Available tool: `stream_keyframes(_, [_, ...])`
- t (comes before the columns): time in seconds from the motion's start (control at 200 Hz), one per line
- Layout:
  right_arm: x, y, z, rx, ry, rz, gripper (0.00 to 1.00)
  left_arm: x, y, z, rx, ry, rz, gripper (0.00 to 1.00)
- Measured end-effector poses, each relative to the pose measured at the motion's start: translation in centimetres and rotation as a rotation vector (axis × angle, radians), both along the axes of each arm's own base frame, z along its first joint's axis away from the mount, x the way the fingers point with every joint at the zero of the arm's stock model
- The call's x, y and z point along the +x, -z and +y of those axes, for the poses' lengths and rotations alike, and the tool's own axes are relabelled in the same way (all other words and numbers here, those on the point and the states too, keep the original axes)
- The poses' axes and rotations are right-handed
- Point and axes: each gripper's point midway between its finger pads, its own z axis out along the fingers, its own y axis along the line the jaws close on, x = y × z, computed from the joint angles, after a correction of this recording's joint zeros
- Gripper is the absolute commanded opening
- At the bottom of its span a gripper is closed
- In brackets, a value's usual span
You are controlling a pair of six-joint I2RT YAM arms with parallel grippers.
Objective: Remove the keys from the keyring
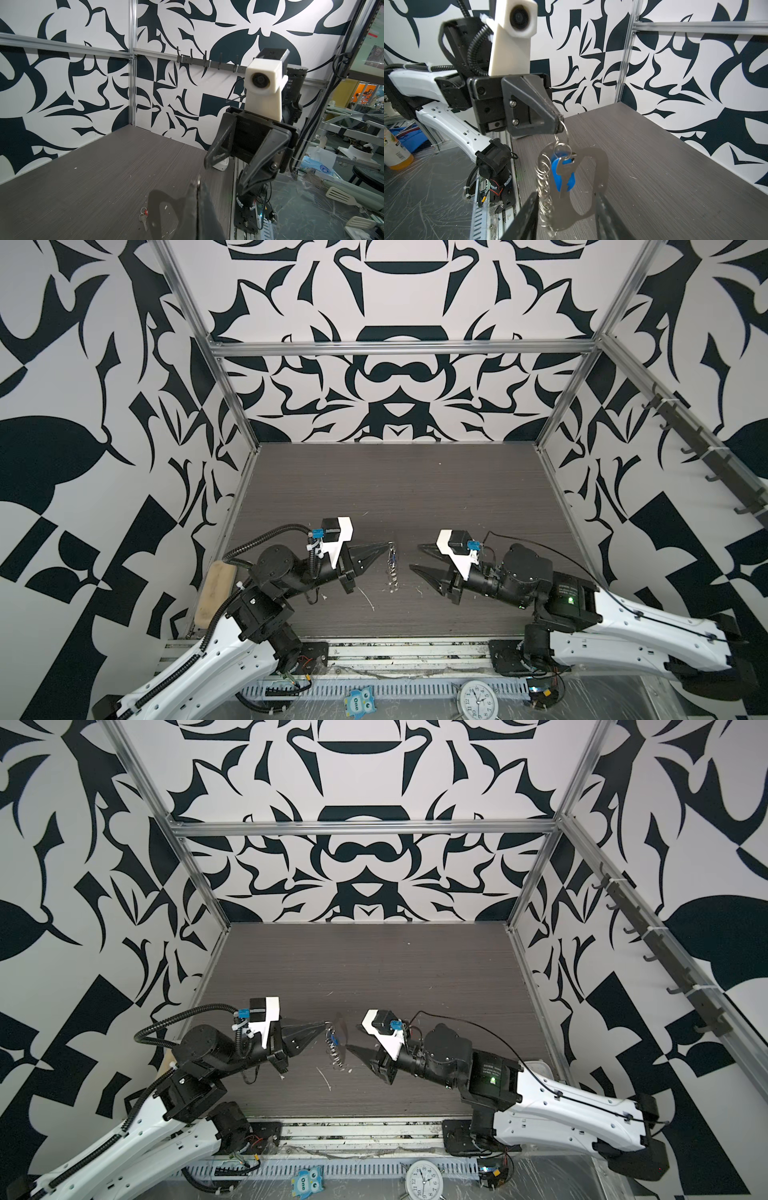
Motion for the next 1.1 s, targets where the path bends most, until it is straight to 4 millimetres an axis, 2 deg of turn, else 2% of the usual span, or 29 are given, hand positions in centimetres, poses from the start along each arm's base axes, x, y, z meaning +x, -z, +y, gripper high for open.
stream_keyframes(0.165, [-0.6,-0.2,0.6,0.005,-0.045,-0.016,0.47,-0.5,0.5,-0.2,-0.002,0.031,-0.017,0.00])
stream_keyframes(0.335, [-0.7,1.0,1.7,-0.020,-0.110,0.013,0.47,-0.8,0.3,-0.3,-0.010,0.048,-0.043,0.00])
stream_keyframes(0.4, [0.3,0.9,1.4,-0.002,-0.120,0.046,0.47,-0.8,0.3,-0.3,-0.011,0.046,-0.052,0.00])
stream_keyframes(0.525, [3.4,-0.4,-0.1,0.082,-0.102,0.112,0.46,-0.7,0.4,-0.4,-0.008,0.044,-0.060,0.00])
stream_keyframes(0.6, [4.1,-0.9,-0.4,0.119,-0.131,0.148,0.45,-0.6,0.4,-0.4,-0.009,0.043,-0.065,0.00])
stream_keyframes(0.68, [3.6,-0.7,0.3,0.125,-0.206,0.189,0.45,-0.6,0.4,-0.5,-0.006,0.043,-0.065,0.00])
stream_keyframes(0.89, [2.8,1.2,2.2,0.086,-0.332,0.303,0.42,-0.6,0.4,-0.5,-0.010,0.043,-0.068,0.00])
stream_keyframes(1.1, [2.3,0.5,2.1,0.104,-0.357,0.298,0.39,-0.5,0.4,-0.6,-0.009,0.043,-0.067,0.00])
